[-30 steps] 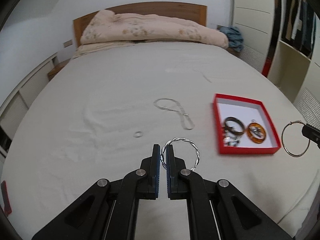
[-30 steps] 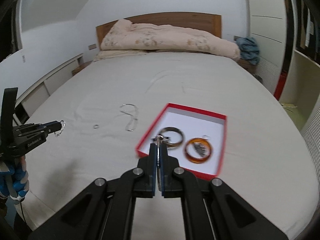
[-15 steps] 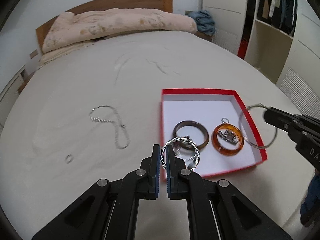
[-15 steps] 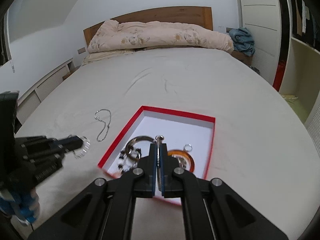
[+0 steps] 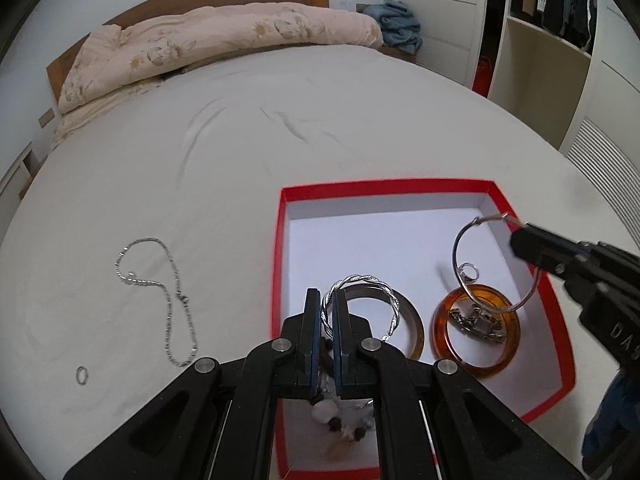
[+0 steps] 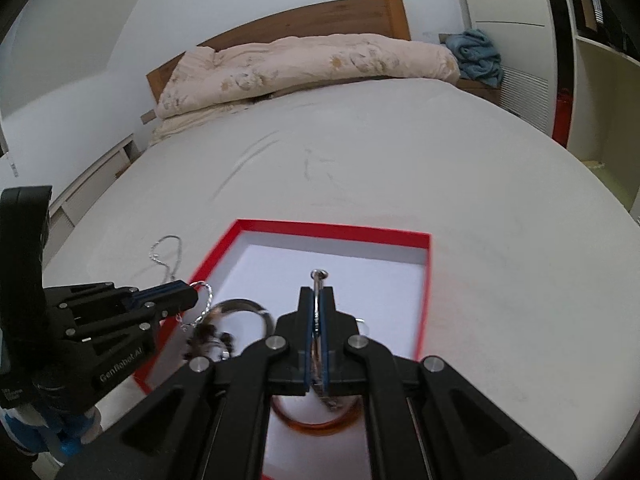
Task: Organize jewelry
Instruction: 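Carry the twisted hoop and silver bangle over the red box, then open both tools to release the hoop and bangle into the box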
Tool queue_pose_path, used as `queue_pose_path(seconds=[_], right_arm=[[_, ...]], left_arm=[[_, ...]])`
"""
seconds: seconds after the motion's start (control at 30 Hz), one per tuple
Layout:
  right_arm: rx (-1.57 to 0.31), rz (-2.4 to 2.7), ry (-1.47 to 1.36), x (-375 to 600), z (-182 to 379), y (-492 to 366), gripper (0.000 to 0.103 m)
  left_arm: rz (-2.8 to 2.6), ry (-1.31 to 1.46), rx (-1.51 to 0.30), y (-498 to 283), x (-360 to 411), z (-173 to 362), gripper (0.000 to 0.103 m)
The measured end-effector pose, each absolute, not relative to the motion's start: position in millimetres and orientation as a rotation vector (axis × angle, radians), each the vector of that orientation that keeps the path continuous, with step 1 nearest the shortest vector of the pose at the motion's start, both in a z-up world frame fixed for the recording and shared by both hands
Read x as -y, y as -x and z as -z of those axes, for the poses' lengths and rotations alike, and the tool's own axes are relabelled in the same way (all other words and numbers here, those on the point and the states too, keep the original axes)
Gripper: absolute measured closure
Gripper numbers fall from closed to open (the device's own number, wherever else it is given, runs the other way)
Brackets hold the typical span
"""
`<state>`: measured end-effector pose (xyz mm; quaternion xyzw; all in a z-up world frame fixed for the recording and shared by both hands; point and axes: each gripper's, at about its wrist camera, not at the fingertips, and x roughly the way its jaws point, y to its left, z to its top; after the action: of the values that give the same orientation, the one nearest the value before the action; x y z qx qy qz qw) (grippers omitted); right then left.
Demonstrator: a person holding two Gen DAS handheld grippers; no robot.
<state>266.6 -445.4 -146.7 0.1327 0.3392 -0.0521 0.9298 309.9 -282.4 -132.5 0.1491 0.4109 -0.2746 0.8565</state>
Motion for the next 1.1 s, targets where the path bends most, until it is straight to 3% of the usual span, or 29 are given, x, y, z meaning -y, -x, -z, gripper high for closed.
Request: queue_pose_path(seconds=[0.67, 0.73, 0.93, 1.1], right_arm=[[-0.805, 0.149, -0.255, 462.3, 177.7, -276.5, 0.097], [-0.814, 0.153, -0.247, 462.0, 179.9, -276.0, 0.096], [-0.816, 0.165, -0.216, 459.0, 181.1, -273.7, 0.096], [-0.824, 0.171, -0.2, 459.2, 180.0, -271.7, 0.096]], left_arm=[[0.553, -0.306, -0.918, -322.0, 282.7, 157.1, 0.097], [0.544, -0.291, -0.932, -324.9, 278.8, 159.9, 0.092], [0.544, -0.281, -0.928, -322.9, 278.7, 160.8, 0.092], [0.559, -0.265, -0.935, -320.4, 276.9, 160.4, 0.083]])
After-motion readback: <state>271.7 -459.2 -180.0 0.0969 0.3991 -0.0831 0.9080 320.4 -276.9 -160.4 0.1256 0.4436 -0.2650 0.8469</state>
